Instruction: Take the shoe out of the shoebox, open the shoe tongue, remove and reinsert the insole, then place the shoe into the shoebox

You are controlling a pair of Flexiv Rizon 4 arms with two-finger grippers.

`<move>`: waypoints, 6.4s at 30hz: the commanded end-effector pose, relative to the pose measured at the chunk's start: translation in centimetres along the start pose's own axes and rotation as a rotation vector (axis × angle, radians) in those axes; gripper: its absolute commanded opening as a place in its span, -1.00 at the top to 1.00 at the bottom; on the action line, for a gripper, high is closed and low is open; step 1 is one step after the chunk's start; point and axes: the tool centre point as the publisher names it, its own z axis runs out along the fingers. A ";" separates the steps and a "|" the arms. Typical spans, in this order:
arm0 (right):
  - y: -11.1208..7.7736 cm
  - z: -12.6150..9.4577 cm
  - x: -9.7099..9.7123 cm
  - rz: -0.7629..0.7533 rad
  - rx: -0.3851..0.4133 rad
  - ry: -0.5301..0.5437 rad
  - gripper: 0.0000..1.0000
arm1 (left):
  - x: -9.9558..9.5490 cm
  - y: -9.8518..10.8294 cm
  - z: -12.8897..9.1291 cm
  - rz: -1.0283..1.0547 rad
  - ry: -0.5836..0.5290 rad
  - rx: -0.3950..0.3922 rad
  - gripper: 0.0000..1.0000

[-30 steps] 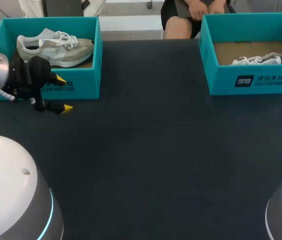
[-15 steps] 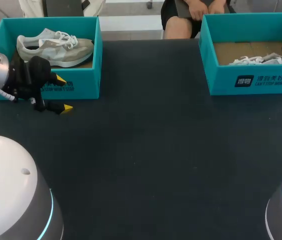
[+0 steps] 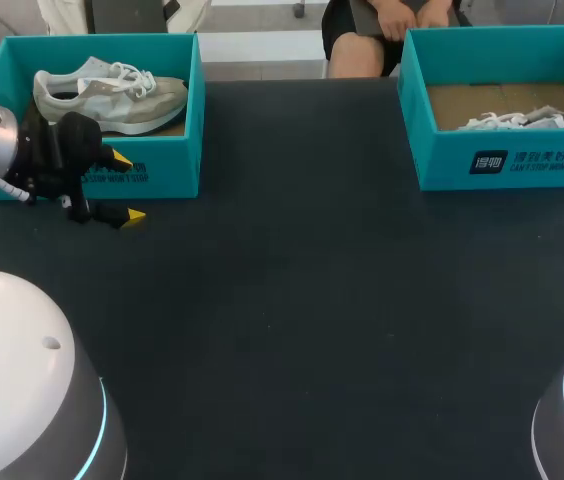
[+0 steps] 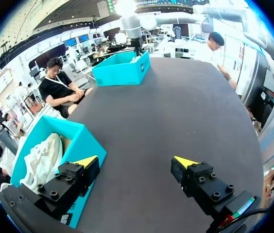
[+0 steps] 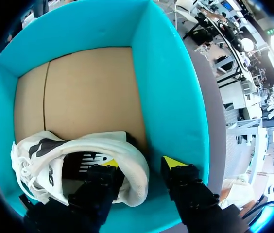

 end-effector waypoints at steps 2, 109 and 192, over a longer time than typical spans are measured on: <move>-0.2 -1.1 0.0 0.007 -0.015 -0.008 0.02 | 0.0 0.0 0.0 0.000 0.000 -0.004 -1.00; -10.1 -18.6 9.4 0.182 -0.133 0.083 -1.00 | -18.2 6.8 -6.7 1.299 0.227 -0.273 -1.00; -10.1 -18.6 9.4 0.182 -0.133 0.083 -1.00 | -39.0 16.2 1.9 1.722 0.773 -0.455 0.09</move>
